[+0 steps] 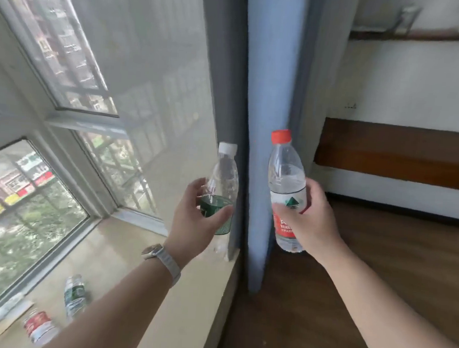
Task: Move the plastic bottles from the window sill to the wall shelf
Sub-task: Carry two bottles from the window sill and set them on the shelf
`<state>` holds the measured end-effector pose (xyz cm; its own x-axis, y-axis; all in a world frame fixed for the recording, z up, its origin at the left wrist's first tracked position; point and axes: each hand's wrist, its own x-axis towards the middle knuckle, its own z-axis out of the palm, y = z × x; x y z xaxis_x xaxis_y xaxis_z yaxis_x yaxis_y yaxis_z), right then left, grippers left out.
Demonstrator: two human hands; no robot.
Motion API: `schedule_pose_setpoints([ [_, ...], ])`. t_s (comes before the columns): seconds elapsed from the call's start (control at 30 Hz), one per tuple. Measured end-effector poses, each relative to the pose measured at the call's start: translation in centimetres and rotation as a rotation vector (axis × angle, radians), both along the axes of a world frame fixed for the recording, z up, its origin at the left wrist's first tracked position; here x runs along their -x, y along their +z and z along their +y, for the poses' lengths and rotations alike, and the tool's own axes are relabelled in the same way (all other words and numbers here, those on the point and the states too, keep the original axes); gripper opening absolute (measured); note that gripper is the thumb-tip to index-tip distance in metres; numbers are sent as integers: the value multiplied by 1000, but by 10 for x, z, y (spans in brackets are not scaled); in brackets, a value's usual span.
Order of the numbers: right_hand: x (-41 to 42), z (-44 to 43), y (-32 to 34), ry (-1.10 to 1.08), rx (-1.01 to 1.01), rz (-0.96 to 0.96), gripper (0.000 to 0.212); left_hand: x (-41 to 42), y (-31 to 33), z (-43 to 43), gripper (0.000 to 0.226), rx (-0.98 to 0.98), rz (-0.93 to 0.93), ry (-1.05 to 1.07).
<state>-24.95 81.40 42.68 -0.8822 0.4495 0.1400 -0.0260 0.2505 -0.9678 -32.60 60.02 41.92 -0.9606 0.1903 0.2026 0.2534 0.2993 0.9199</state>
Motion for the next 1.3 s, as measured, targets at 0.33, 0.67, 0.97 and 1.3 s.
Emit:
schedule_pose_setpoints([
  [0.33, -36, 90, -3, -249, -25, -50, 52, 12, -11, 122, 53, 23, -14, -239],
  [0.67, -28, 165, -3, -447, -71, -100, 57, 52, -14, 224, 49, -11, 6, -435],
  [0.97, 37, 241, 8, -580, -65, -138, 54, 133, -8, 323, 57, -71, -69, -565],
  [1.3, 91, 301, 13, -763, -56, -121, 57, 192, -1, 407, 65, -127, -189, -706],
])
